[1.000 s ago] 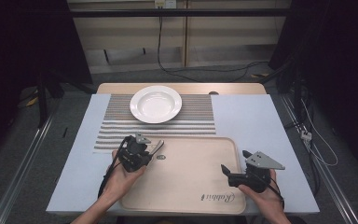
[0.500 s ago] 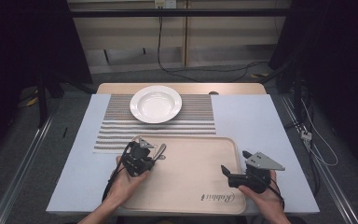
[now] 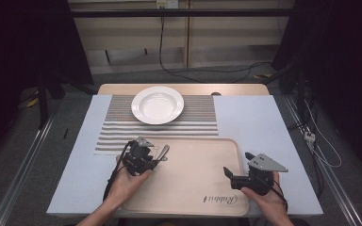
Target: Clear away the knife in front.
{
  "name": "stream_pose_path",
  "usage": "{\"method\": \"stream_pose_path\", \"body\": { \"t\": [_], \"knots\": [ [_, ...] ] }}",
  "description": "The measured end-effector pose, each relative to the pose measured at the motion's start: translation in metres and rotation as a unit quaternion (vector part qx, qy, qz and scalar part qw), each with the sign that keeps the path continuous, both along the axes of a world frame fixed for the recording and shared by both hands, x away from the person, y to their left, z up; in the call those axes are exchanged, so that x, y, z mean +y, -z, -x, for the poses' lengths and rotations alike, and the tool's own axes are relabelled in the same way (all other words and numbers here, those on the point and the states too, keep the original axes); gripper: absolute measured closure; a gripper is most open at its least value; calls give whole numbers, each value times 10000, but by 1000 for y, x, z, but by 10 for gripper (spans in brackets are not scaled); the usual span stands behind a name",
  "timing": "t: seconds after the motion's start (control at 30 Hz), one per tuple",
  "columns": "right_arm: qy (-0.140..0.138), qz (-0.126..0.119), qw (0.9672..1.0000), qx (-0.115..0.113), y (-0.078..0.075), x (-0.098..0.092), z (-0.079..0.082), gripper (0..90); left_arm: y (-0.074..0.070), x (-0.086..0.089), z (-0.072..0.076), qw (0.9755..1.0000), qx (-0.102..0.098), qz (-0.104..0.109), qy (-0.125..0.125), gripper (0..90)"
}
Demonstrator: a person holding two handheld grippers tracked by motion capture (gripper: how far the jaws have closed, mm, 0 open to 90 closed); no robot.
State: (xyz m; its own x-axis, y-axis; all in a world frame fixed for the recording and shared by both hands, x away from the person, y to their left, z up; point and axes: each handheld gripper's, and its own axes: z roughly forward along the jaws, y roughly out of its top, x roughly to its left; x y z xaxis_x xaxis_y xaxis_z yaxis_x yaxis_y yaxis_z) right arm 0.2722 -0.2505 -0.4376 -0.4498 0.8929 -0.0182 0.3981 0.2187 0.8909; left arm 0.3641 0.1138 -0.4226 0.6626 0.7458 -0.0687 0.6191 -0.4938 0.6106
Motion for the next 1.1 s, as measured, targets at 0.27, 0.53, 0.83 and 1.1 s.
{"method": "stream_pose_path", "body": {
  "t": [0.27,0.53,0.83,1.1],
  "knots": [
    [-3,3,10000,8,0,1,0,66,-5,-1,3,9985,-262,51,468,800],
    [-6,12,10000,19,0,0,0,66,9,-15,1,9963,-58,-332,786,900],
    [37,-16,10000,30,1,-1,0,66,10,-11,-6,9964,-52,-369,756,900],
    [1,-32,10000,17,1,-2,0,66,9,0,-12,9977,-14,-412,545,900]
  ]
}}
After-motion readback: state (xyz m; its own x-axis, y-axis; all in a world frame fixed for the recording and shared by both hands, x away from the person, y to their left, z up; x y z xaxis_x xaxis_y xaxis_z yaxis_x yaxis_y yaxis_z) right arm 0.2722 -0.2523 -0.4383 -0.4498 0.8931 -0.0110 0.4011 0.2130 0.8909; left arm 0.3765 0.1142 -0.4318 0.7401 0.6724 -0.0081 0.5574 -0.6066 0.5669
